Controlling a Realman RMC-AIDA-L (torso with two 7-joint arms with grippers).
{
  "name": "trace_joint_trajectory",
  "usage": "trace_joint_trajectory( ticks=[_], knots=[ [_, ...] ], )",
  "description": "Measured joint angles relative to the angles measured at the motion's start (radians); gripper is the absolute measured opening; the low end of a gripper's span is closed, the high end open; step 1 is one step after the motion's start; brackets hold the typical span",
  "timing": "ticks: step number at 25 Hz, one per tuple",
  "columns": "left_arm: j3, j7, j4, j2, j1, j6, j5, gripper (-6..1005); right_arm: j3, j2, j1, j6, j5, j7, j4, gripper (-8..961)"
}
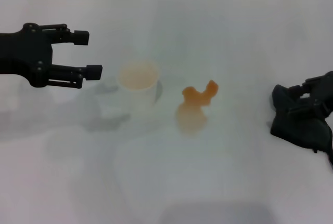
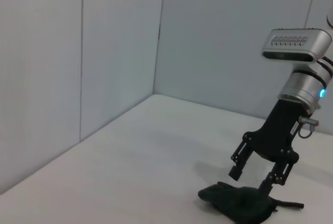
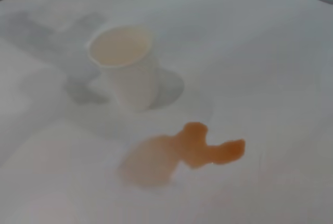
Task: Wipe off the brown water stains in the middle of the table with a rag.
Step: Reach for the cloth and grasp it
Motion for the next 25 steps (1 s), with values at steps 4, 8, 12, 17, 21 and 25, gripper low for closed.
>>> trace_joint_trajectory(
  ticks=[4,8,12,17,21,25],
  knots=[
    [0.0,0.002,0.0,0.0,-0.003,0.0,0.003,879,-0.023,0.0,0.018,0.036,-0.026,-0.001,0.025,690],
    [0.0,0.003,0.0,0.0,-0.004,-0.005,0.003,879,-0.025,0.002,0.032,0.051,-0.048,-0.001,0.056,690],
    [0.0,0.006,0.0,0.0,-0.004,-0.009,0.009,879,-0.026,0.001,0.032,0.077,-0.051,-0.005,0.078,690],
    [-0.002,0.011,-0.003,-0.002,-0.009,-0.011,0.022,879,-0.025,0.001,0.033,0.102,-0.074,-0.015,0.093,690],
    [-0.006,0.013,-0.003,-0.003,-0.012,-0.013,0.025,879,-0.024,0.002,0.033,0.108,-0.099,-0.01,0.094,690],
    [-0.006,0.014,-0.004,-0.003,-0.012,-0.021,0.025,879,-0.021,0.002,0.031,0.112,-0.1,-0.011,0.096,690]
  ],
)
